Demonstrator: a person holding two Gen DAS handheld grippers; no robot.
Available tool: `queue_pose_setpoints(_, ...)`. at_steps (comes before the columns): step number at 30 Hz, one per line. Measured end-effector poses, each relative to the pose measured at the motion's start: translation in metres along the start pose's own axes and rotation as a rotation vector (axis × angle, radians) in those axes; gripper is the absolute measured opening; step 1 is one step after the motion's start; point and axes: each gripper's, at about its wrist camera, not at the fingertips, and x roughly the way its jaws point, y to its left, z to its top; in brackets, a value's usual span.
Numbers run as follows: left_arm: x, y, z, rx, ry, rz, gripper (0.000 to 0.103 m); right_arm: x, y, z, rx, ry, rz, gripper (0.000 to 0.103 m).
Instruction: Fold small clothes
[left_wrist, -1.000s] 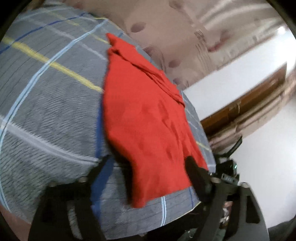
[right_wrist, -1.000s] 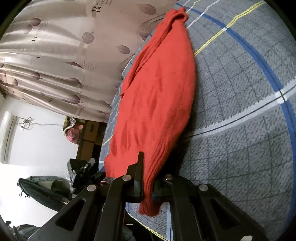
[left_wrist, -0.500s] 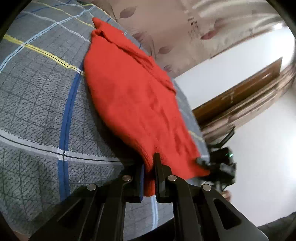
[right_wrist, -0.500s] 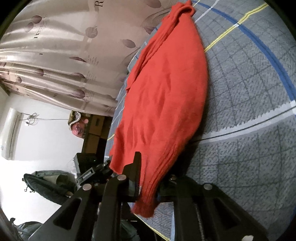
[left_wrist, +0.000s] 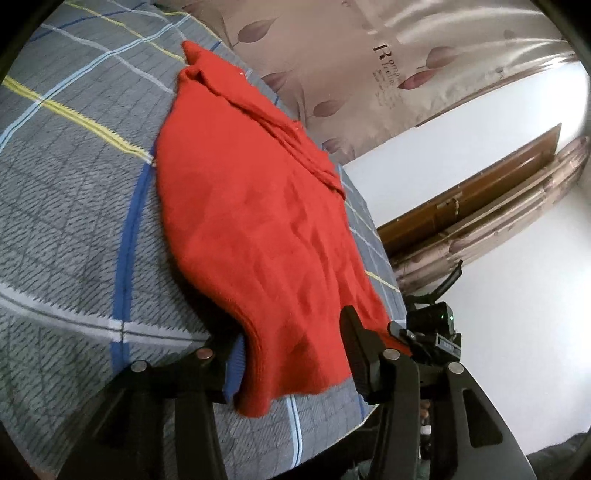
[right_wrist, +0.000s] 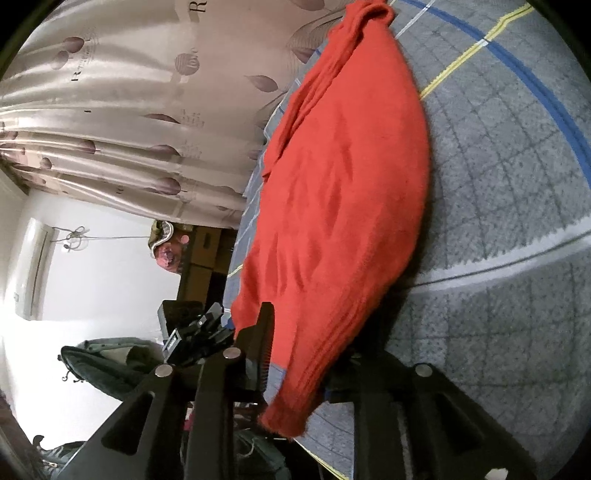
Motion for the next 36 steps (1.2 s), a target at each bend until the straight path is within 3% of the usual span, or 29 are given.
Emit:
queue_pose_setpoints(1, 0.001, -0.001, -0.001, 0.008, -0.004, 0.011, 0.047, 0.000, 0.000, 0.000, 0.002, -0.002, 0.003, 0.022)
queue_pose_setpoints(3, 0.005, -0.003, -0.003, 0.023, 0.005, 0.044, 0.026, -0.001, -0.002, -0.002, 0.008, -0.016, 0.009, 0.021)
queue_pose_setpoints(4, 0.007, -0.002, -0.003, 0.026, 0.011, 0.067, 0.004, -0.002, -0.003, -0.003, 0.012, -0.023, 0.005, 0.018)
queue_pose_setpoints(6, 0.005, 0.001, -0.005, 0.025, -0.010, 0.120, 0.005, 0.000, -0.003, -0.006, -0.013, -0.018, -0.077, 0.004)
queue_pose_setpoints(7, 0.004, 0.001, -0.005, 0.028, -0.020, 0.137, 0.005, 0.001, -0.001, -0.006, -0.030, -0.017, -0.096, 0.002)
queue_pose_setpoints(11, -0.006, -0.003, -0.006, 0.027, -0.066, 0.146, 0.005, -0.002, 0.007, -0.009, -0.058, -0.044, -0.119, 0.004)
queue_pose_setpoints(16, -0.026, -0.023, -0.001, 0.132, -0.151, 0.142, 0.005, -0.009, 0.012, -0.007, -0.044, -0.065, -0.036, 0.004)
queue_pose_setpoints(25, -0.034, -0.029, 0.015, 0.155, -0.201, 0.155, 0.004, -0.014, 0.032, 0.007, -0.066, -0.080, -0.017, 0.004)
queue_pose_setpoints(36, -0.023, -0.079, 0.040, 0.402, -0.266, 0.311, 0.004, -0.018, 0.063, 0.047, -0.143, -0.104, -0.030, 0.004)
